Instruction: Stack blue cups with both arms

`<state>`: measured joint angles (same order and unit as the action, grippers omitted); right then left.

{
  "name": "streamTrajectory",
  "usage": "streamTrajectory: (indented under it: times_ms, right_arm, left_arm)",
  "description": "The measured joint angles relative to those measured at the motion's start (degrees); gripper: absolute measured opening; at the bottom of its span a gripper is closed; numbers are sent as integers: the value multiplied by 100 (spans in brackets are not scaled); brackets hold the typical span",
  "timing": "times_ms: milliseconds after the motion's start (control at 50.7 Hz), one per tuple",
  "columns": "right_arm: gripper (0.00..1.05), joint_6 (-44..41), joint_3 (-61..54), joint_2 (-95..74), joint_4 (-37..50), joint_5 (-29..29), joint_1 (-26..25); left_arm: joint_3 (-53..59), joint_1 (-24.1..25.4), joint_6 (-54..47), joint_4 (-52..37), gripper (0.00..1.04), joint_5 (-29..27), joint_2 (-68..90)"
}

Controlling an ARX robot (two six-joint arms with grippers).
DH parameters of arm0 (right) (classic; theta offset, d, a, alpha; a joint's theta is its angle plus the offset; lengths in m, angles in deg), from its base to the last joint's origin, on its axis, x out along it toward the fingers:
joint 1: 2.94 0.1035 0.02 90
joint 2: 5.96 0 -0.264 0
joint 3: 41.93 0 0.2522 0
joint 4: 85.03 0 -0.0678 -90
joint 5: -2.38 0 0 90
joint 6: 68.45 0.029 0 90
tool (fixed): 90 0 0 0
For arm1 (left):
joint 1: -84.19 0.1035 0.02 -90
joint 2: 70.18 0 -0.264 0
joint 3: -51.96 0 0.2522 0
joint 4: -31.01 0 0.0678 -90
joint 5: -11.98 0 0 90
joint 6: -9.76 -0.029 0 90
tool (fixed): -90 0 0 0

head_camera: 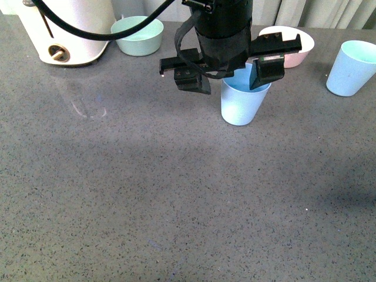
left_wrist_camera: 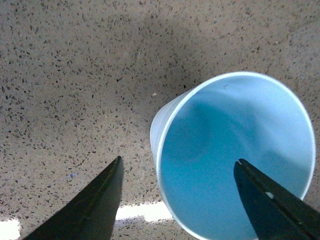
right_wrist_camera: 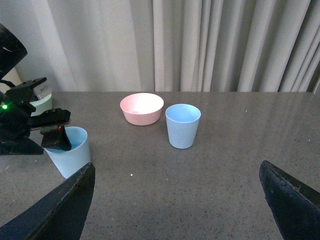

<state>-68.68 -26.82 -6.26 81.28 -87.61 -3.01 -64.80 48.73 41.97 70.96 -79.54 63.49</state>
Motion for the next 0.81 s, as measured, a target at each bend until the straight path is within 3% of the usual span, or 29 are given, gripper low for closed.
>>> streamTrajectory:
  times_ms: [197,394,592,671,730,809]
  right_arm:
    - [96,0,0,0,0,-2,0]
    - [96,0,2,0,0,0,0]
    - [96,0,2,0,0,0,0]
    - [96,0,2,0,0,-11,0]
    - [96,0,2,0,0,-4,0]
    - [96,0,0,0,0,0,0]
  left_arm:
    - [170,79,59,-164,97,122,-374]
    - [960,380,85,-702,96,240,-1401]
    - [2553,1355,-46,-2103,96,-2,-2863]
    - [3864,1722,-1106,-4562,80,-1126,-3493]
    - [5080,2157,-2135,-6220,66,-1106,-4170]
    - [6092,2452,-2730,-7173,50,-1027,-4806]
